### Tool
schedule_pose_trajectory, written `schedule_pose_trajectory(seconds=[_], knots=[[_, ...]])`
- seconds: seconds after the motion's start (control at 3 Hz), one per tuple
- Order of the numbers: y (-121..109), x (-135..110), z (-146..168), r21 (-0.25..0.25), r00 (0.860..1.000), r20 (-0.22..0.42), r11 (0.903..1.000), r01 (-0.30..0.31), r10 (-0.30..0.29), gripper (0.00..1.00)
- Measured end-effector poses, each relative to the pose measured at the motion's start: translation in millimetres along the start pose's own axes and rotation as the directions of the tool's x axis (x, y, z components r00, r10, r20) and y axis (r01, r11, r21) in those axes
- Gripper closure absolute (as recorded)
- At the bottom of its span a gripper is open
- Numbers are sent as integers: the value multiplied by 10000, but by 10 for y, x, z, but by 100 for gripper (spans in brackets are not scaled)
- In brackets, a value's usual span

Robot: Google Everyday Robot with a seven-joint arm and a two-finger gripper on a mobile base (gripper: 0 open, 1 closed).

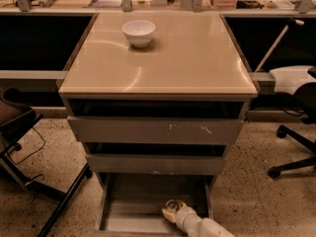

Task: Place orange can into bottom drawer

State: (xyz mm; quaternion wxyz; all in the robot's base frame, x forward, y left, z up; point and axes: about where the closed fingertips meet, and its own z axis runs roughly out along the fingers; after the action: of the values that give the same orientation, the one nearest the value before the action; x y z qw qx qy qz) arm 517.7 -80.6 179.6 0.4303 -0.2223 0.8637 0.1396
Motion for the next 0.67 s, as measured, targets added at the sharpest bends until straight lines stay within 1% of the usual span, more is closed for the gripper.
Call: schedule_pose_trajectory(seconds=[0.67], knots=[[0, 0, 0, -1, 10000, 0, 10000, 0, 0, 34]])
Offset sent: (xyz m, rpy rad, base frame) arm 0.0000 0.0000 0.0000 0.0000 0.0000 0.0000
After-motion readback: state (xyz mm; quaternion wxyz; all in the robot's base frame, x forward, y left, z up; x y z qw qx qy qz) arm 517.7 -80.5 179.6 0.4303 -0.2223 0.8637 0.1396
